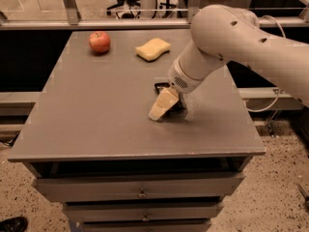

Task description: Pick rxbar chocolate

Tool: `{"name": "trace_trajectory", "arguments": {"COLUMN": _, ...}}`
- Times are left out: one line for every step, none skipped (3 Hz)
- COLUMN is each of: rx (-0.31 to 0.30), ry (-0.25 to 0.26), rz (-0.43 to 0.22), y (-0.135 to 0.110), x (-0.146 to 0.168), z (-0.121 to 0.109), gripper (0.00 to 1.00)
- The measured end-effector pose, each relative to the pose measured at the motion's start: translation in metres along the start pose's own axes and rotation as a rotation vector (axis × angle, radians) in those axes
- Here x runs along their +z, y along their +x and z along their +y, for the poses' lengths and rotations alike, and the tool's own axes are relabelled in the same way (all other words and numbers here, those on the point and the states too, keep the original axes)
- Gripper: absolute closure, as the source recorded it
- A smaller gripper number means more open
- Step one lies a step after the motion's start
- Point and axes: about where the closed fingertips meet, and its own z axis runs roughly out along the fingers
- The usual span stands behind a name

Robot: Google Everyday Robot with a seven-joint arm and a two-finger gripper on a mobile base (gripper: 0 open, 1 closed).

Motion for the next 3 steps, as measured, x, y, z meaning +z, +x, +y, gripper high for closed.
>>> {"name": "trace_trajectory", "arguments": {"rx": 0.018, "ry": 0.017, "rz": -0.006, "y": 0.0036, "x": -0.0032, "z": -0.0114, "gripper": 0.54}}
{"name": "trace_trajectory", "arguments": {"rx": 0.018, "ry": 0.017, "rz": -0.006, "y": -0.0001, "x": -0.0100, "z": -0.0120, "gripper": 0.85}}
{"name": "trace_trajectory", "arguments": {"rx": 0.018, "ry": 0.017, "rz": -0.006, "y": -0.0003, "x": -0.0104, "z": -0.0120, "gripper": 1.00}}
